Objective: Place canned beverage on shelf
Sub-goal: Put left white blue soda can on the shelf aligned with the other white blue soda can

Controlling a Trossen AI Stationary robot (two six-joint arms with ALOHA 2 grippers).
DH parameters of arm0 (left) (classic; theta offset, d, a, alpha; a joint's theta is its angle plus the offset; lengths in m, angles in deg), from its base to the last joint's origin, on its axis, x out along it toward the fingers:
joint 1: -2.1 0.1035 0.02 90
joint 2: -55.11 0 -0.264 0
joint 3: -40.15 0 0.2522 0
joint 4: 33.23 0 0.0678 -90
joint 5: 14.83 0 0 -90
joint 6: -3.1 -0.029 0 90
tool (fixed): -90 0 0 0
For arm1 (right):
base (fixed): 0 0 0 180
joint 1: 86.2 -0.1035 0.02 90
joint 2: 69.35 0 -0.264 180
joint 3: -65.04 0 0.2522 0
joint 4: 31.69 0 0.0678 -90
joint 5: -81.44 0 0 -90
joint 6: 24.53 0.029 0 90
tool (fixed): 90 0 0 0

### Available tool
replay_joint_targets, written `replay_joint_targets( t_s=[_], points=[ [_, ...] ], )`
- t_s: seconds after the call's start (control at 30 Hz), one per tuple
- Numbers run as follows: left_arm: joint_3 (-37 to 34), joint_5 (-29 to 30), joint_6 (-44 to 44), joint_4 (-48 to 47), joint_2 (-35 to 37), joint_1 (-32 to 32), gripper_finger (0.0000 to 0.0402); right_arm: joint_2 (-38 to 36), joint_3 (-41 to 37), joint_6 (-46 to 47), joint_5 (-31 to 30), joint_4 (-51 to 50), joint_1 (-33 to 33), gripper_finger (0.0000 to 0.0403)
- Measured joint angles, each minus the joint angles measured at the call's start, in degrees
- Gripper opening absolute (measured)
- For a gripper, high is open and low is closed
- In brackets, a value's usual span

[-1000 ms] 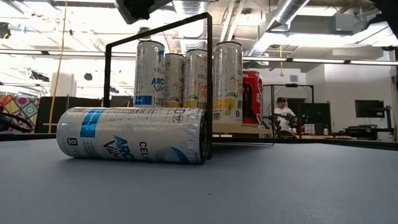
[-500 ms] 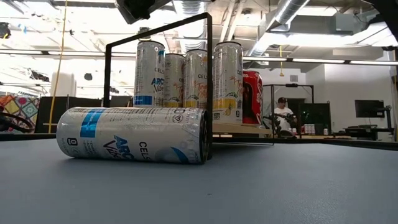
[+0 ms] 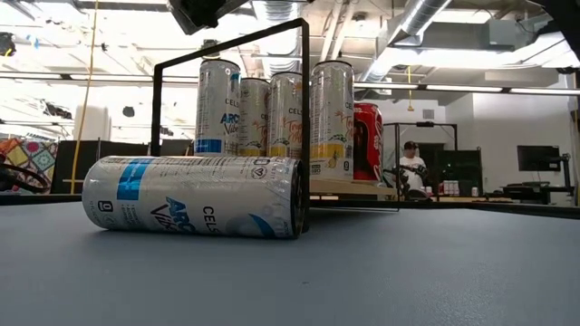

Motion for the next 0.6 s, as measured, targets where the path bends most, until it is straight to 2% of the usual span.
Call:
replay_joint_targets(
  t_s=[0.1,0.2,0.37,0.43,0.6],
  points=[
    [0.0,-0.42,0.0,-0.02,0.0,-0.02,0.0239,-0.02,0.0,-0.28,-0.29,-0.25,-0.36,0.0211],
    [0.0,-3.04,0.17,-0.01,0.01,0.07,0.0271,-0.04,0.0,-0.17,-0.55,-0.7,-0.56,0.0211],
    [0.12,-15.14,2.19,2.32,0.54,-0.35,0.033,0.17,-0.07,-3.96,0.25,-2.19,-1.06,0.0211],
    [1.08,-20.89,5.05,2.34,1.27,-0.68,0.0334,0.16,0.06,-5.4,0.84,-3.34,-1.04,0.0211],
    [3.73,-30.6,5.67,2.13,3.63,-1.91,0.0332,-0.9,0.12,-11.1,1.56,-5.74,-1.09,0.0211]
  ],
)
